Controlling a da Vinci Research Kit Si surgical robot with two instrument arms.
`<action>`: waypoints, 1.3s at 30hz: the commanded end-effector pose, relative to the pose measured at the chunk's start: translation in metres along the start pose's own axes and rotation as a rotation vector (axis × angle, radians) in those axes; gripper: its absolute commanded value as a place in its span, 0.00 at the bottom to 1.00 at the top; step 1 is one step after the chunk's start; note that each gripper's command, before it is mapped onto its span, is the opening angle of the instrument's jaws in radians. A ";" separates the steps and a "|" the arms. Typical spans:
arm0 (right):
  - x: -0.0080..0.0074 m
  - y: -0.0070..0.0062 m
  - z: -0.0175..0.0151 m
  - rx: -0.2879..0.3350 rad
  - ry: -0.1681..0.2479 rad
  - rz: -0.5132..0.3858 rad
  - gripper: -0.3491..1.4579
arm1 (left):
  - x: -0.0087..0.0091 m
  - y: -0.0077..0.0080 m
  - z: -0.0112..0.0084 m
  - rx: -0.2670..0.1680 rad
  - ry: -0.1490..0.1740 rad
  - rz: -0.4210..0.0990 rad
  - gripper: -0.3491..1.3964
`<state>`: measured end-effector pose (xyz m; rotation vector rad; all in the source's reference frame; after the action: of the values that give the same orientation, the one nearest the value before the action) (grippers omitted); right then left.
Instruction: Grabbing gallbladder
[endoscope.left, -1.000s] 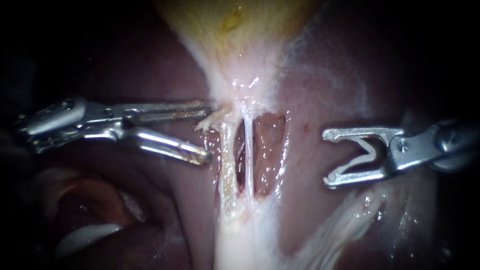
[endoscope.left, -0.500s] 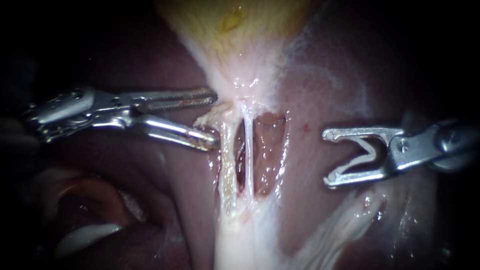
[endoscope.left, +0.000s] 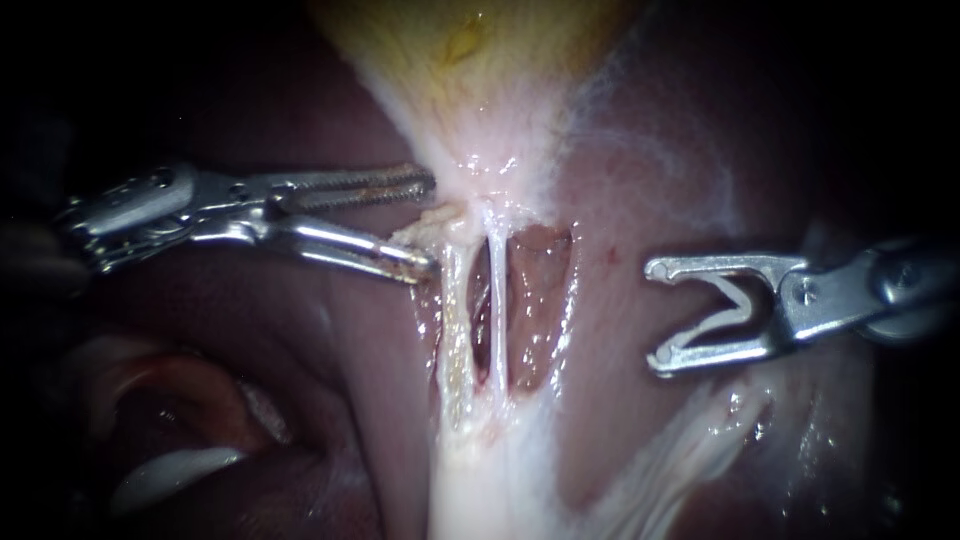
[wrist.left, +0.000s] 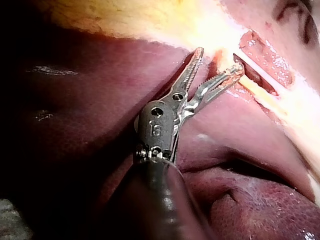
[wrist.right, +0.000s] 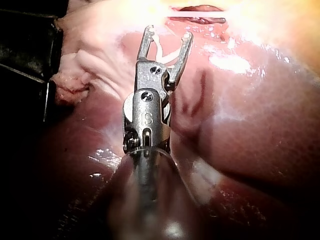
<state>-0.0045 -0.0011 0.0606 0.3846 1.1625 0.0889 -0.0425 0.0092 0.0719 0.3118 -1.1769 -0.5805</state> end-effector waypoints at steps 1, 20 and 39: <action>0.0000 0.0000 0.0000 0.000 0.000 0.000 0.41 | 0.0000 -0.0002 -0.0001 0.002 0.000 0.000 0.42; 0.0000 0.0000 0.0000 0.000 0.000 0.000 0.41 | -0.0002 -0.0005 -0.0032 0.019 0.023 -0.053 0.00; 0.0000 0.0000 0.0000 0.000 0.000 0.000 0.41 | -0.0063 0.0011 -0.0121 -0.004 -0.018 -0.125 0.00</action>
<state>-0.0046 -0.0011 0.0606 0.3848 1.1627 0.0887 -0.0325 0.0130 0.0631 0.3794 -1.1814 -0.6957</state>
